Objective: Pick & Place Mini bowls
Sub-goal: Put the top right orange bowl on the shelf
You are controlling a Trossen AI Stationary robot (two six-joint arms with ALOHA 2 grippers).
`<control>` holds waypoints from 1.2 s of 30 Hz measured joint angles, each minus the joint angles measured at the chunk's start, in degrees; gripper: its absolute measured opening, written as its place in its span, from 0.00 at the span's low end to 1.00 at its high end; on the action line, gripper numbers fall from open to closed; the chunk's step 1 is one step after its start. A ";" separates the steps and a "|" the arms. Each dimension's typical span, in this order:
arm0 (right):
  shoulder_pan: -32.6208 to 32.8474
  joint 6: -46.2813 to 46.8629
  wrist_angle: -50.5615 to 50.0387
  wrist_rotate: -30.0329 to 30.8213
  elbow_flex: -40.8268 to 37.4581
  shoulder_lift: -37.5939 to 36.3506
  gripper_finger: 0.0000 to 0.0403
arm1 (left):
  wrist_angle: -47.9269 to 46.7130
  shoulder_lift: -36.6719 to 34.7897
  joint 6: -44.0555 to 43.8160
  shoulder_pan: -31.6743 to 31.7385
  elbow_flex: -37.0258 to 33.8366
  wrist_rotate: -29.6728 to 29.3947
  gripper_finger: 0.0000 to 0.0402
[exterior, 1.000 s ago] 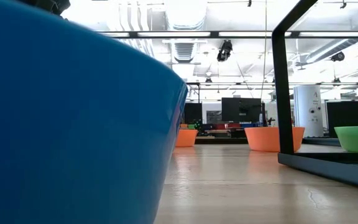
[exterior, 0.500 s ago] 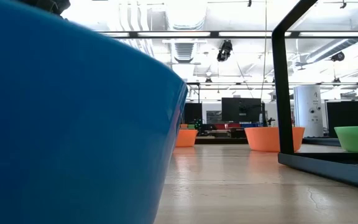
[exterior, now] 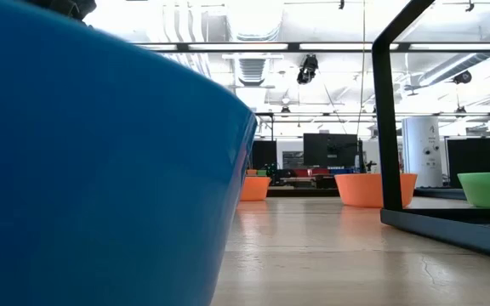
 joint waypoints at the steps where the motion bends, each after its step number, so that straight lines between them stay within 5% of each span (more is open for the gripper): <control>1: -0.02 -0.71 -0.86 1.49 0.00 -0.85 0.11 | 0.01 0.00 0.00 0.01 0.00 0.00 0.00; 16: -4.58 -15.35 -9.70 21.58 0.00 -11.71 0.11 | -0.56 0.00 0.31 -0.01 0.00 0.04 0.00; 36: -29.16 -27.59 -14.92 24.13 0.00 -16.52 0.11 | -0.38 0.00 2.10 0.00 0.00 0.15 0.00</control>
